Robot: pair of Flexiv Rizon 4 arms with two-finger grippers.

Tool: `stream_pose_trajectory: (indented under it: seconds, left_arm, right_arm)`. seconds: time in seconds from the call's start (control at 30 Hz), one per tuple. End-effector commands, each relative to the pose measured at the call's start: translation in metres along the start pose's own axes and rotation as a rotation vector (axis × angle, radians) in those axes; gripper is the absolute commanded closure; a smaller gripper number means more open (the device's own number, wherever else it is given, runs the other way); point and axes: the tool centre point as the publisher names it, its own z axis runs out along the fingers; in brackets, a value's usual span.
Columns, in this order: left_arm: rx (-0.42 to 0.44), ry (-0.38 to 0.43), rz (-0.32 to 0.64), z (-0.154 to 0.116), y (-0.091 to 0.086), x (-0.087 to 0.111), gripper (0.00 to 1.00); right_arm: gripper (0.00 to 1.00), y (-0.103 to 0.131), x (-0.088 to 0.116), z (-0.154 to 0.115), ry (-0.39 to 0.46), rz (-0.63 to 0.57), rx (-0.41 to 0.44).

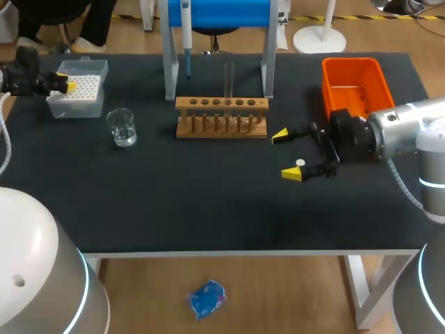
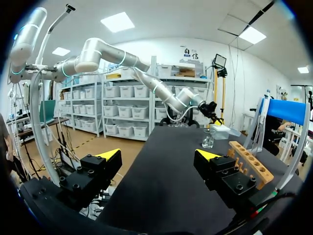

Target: Invert the test tube, pick up the pipette, mount the tip to pipette, aspirate from beaker and dispense into the tube, eject the tip, return the pipette, and cap with the stopper.

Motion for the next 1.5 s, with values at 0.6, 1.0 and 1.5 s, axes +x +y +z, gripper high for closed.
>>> stream_pose_trajectory:
  seconds: [0.6, 1.0, 1.5]
  left_arm:
    - [0.004, 0.01, 0.004, 0.0048, 0.004, -0.0025, 0.86]
    - [0.002, 0.005, 0.014, 0.0039, 0.0029, -0.0031, 1.0]
    - [0.01, -0.002, 0.029, -0.0038, -0.0041, -0.0034, 1.0]
  right_arm:
    - [0.0, -0.0004, 0.0006, 0.0001, -0.002, -0.001, 0.0]
    - [0.0, -0.0004, 0.0006, 0.0001, -0.002, -0.001, 0.0]
    - [0.0, -0.0004, 0.0006, 0.0001, -0.002, -0.001, 0.0]
